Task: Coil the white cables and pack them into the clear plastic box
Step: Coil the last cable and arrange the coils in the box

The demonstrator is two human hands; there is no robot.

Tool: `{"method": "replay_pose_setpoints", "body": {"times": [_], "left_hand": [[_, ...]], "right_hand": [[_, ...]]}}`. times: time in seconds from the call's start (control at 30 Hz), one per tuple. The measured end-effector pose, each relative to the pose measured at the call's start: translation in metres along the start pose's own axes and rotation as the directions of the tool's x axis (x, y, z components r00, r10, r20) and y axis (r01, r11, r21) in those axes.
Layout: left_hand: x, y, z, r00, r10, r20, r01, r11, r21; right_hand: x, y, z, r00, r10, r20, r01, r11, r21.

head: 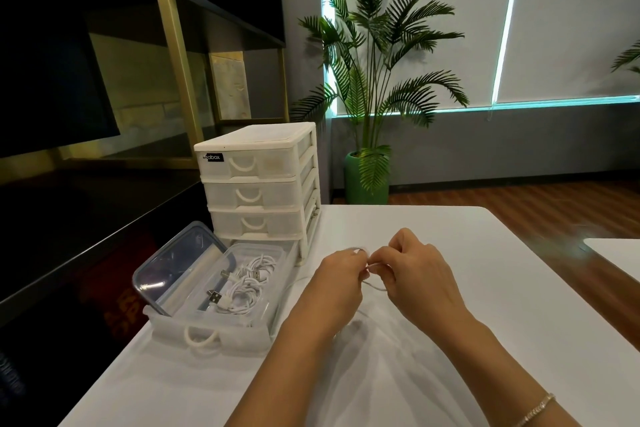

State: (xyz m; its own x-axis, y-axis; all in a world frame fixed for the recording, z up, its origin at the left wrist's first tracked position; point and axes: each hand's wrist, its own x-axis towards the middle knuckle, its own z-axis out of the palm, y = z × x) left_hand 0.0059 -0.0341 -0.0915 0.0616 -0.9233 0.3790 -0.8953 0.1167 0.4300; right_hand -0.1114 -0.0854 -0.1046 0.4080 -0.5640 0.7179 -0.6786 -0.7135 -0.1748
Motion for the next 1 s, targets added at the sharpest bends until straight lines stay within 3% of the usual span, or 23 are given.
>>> {"method": "replay_pose_setpoints", "body": {"times": [0.23,0.47,0.7,1.0], "left_hand": [[-0.001,-0.002,0.002,0.977,-0.045,-0.206,0.038,0.999,-0.039],[-0.002,-0.008,-0.005,0.904,-0.159,-0.397,0.13,0.987,-0.099],[-0.002,-0.011,-0.006,0.789,-0.244,-0.565,0.176,0.969,-0.173],[-0.003,-0.012,-0.016,0.66,-0.352,-0.664,0.228,0.936,-0.27]], "right_hand": [[0.002,0.003,-0.001,0.995,-0.059,-0.08,0.051,0.994,-0.096],[0.002,0.013,-0.001,0.996,-0.003,-0.09,-0.008,0.993,-0.116],[0.0,0.017,-0.002,0.987,0.159,0.026,-0.159,0.987,0.029],[0.0,0.018,-0.005,0.947,0.286,0.148,-0.305,0.944,0.129]]}}
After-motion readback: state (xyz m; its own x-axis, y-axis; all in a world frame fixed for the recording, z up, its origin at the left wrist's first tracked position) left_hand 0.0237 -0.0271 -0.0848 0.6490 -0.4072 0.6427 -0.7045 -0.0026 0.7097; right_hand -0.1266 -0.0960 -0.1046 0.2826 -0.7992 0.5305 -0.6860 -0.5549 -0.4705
